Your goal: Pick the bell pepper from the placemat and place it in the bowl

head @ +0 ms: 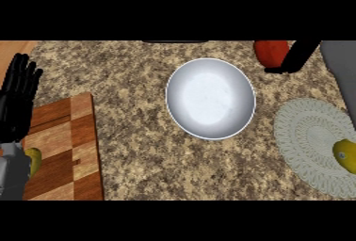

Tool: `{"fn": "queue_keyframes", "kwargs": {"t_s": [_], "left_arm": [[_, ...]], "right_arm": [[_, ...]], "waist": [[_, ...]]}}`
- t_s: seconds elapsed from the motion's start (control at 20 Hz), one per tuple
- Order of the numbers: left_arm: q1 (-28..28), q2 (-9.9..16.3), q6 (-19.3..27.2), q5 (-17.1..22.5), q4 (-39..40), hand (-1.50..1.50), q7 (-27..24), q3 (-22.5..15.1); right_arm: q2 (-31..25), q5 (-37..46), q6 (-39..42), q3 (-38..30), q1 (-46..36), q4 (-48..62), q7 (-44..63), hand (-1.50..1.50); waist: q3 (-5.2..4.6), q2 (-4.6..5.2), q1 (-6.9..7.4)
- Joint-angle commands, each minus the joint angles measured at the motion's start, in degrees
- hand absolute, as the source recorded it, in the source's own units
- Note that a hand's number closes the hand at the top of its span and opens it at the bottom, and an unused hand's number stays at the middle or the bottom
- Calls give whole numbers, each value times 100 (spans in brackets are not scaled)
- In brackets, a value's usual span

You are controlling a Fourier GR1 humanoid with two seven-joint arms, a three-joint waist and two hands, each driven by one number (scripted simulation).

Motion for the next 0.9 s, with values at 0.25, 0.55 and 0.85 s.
{"fn": "queue_keyframes", "kwargs": {"t_s": [0.25, 0.55, 0.85], "left_arm": [[-82, 27, -19, 78, -93, 0, 215, 41], [-70, -157, 30, -160, 251, 0, -267, -98], [65, -110, 31, -81, -124, 0, -9, -60]], "right_arm": [[790, 1024, -1031, 763, 813, -414, 446, 150], [1617, 816, -1338, 392, 1068, 159, 1261, -150], [1930, -76, -1236, -377, 1185, 391, 880, -150]], "waist": [[5, 41, 82], [3, 51, 57], [6, 37, 60]]}}
